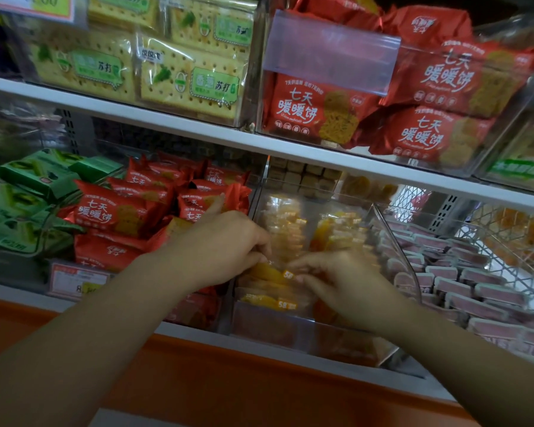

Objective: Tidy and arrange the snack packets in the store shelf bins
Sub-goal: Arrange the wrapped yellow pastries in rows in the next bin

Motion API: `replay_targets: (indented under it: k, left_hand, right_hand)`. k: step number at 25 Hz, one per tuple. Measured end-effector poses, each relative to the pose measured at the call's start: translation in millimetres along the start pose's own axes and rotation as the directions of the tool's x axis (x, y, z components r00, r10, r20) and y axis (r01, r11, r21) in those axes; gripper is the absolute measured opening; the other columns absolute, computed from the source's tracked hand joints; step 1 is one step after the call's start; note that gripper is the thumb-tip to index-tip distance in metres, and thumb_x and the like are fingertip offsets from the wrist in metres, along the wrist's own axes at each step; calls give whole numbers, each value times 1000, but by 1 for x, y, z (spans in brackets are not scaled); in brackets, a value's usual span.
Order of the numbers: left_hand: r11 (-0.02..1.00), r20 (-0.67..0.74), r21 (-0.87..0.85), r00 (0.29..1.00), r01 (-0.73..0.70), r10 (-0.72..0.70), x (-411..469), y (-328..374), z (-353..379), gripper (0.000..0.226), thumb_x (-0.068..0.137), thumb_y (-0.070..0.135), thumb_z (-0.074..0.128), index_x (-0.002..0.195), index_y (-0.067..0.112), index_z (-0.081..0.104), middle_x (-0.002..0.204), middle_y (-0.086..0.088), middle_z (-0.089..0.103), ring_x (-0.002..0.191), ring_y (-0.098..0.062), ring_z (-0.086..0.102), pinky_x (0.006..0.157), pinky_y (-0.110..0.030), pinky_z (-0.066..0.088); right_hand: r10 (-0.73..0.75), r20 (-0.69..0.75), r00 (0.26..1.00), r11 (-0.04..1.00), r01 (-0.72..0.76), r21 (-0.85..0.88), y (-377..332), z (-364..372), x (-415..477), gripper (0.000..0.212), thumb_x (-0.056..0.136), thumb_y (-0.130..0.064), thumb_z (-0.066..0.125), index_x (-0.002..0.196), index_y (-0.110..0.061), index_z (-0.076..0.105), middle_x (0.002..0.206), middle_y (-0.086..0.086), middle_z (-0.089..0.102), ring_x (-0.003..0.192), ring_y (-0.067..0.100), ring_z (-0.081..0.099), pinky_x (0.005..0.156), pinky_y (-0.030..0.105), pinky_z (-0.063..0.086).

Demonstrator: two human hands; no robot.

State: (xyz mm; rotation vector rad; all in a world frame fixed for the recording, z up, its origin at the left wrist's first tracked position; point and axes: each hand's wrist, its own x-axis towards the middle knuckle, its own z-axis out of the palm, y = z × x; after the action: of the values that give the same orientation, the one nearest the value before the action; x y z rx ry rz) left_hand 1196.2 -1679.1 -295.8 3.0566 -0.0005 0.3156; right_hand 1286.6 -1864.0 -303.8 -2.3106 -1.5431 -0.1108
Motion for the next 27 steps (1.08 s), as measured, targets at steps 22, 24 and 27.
replay_targets:
  k: [22, 24, 27]
  left_hand:
    - [979, 259, 177, 954, 105, -149, -12, 48, 22, 58, 99, 46, 7, 149, 22, -8, 157, 5, -12, 144, -8, -12, 112, -53, -15]
    - [987, 131, 123, 985, 99, -116, -7, 65, 20, 58, 100, 44, 12, 150, 21, -5, 159, 3, -7, 145, -9, -7, 115, -47, -12]
    - [977, 63, -188, 994, 104, -94, 25, 109, 15, 58, 101, 37, 24, 151, 20, -1, 159, 1, 5, 144, -15, 13, 118, -36, 9]
  right_hand:
    - [154, -126, 980, 983, -139, 122, 52, -29, -31, 32, 91, -15, 57, 122, -21, 61, 112, -11, 64, 97, -13, 48, 82, 8, 33]
    - [222, -260, 940, 974, -205, 94, 72, -36, -48, 29, 89, -12, 59, 117, -17, 65, 107, -8, 67, 96, -4, 55, 81, 15, 37]
    - [231, -279, 932, 971, -239, 3, 90, -25, -69, 30, 89, -19, 54, 117, -14, 64, 118, 5, 65, 110, 26, 58, 94, 36, 41]
